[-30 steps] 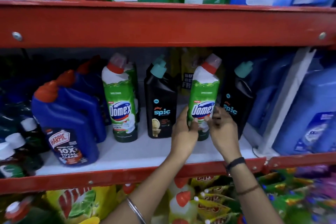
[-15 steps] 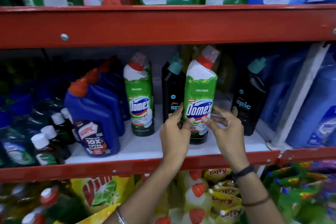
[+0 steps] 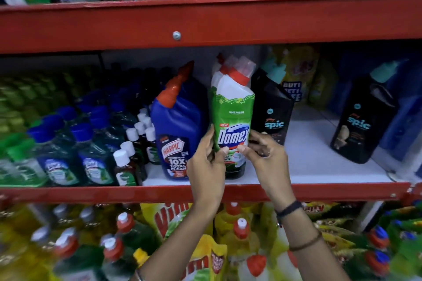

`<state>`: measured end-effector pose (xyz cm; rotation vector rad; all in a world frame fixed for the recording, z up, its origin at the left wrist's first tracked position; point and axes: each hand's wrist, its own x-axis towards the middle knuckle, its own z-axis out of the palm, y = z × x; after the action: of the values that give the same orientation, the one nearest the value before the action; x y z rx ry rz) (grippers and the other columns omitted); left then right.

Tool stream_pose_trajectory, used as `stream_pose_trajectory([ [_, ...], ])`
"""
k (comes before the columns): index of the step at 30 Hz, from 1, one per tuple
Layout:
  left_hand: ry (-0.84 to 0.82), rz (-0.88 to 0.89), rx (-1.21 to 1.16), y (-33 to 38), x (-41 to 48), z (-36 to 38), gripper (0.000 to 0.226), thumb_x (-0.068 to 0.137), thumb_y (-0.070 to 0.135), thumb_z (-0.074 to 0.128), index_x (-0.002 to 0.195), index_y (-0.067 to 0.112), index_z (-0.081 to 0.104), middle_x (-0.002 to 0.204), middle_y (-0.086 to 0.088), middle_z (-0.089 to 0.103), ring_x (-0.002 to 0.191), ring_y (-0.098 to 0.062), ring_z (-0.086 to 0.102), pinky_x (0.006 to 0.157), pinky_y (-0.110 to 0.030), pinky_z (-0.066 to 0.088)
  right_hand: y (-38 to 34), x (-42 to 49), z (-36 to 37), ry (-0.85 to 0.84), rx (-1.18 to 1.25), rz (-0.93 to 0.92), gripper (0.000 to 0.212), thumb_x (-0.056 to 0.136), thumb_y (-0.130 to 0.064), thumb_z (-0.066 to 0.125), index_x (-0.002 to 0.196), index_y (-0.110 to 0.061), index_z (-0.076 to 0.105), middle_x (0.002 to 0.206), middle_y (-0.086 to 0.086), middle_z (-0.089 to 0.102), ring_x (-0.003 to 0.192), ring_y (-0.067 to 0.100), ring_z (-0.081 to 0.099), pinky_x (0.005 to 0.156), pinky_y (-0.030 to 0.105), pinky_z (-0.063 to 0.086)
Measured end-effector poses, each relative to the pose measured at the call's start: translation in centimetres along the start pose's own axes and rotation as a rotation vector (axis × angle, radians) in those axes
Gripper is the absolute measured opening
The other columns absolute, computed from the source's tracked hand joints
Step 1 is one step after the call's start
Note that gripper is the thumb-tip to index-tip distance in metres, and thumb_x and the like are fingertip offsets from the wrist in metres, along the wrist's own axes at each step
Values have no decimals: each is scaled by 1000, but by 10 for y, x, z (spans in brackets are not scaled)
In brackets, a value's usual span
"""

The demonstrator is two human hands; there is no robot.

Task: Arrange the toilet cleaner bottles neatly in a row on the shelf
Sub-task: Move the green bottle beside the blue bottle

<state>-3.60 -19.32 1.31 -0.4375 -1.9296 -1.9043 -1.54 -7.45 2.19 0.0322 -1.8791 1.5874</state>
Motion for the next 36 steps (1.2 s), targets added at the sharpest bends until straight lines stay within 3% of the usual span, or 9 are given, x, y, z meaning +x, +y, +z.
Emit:
stream_pose_trajectory([
  [8,-21,1,34,-14,3,-4,56,87,9,64,138,25,45,107,30,60,104,3,62,89,-20,49,8,0,8,19,-48,39,34,79,-9,71,111,-20,65,100,-8,68,84,-11,65,73,11,53],
  [16,-25,12,53,-16,2,0,56,89,13,63,139,29,43,104,33,57,96,12,60,82,-9,49,10,3,3,-13,-114,-1,34,81,-16,71,110,-30,62,102,-21,64,92,1,67,78,17,55],
  [20,-32,34,35,-18,-8,3,55,92,8,58,139,31,40,119,19,60,107,5,59,87,-9,48,10,3,-2,-66,-96,13,36,82,-17,69,117,-25,61,106,-17,65,94,-5,65,76,10,52],
  [23,7,112,56,-12,-25,12,49,92,6,55,135,24,39,144,1,44,131,-7,45,101,-14,43,9,0,-12,-86,-80,24,39,88,-17,63,126,-20,56,111,-17,63,97,-14,60,75,4,47],
  [25,66,220,74,1,-35,24,41,92,4,55,131,12,42,147,-3,37,135,-8,38,103,-9,36,10,-3,-29,-13,-89,16,34,90,-19,59,124,-19,57,112,-17,63,99,-14,59,76,3,45],
  [29,-44,343,-10,27,-41,65,30,92,6,53,120,15,50,136,-3,49,130,-13,45,107,-25,40,16,-7,-84,256,-160,-56,25,94,-20,54,117,-15,62,114,-7,65,101,-10,58,79,5,45],
  [31,-159,302,-57,32,-37,93,25,93,9,52,117,14,53,130,0,54,125,-11,49,104,-30,44,20,-4,-115,405,-200,-126,22,95,-14,50,111,-13,64,116,0,64,104,-8,57,83,8,45],
  [33,-294,187,-116,37,-32,124,22,94,13,51,115,19,53,126,0,57,120,-12,53,101,-30,46,24,4,-147,507,-224,-179,24,93,-9,47,110,-14,63,118,3,62,112,9,58,92,19,47],
  [36,-464,-40,-161,41,-18,172,16,96,14,51,111,18,53,122,-3,58,120,-18,54,87,-8,43,30,20,-187,572,-298,-184,31,90,-7,48,118,-18,58,123,2,56,119,22,54,103,34,45],
])
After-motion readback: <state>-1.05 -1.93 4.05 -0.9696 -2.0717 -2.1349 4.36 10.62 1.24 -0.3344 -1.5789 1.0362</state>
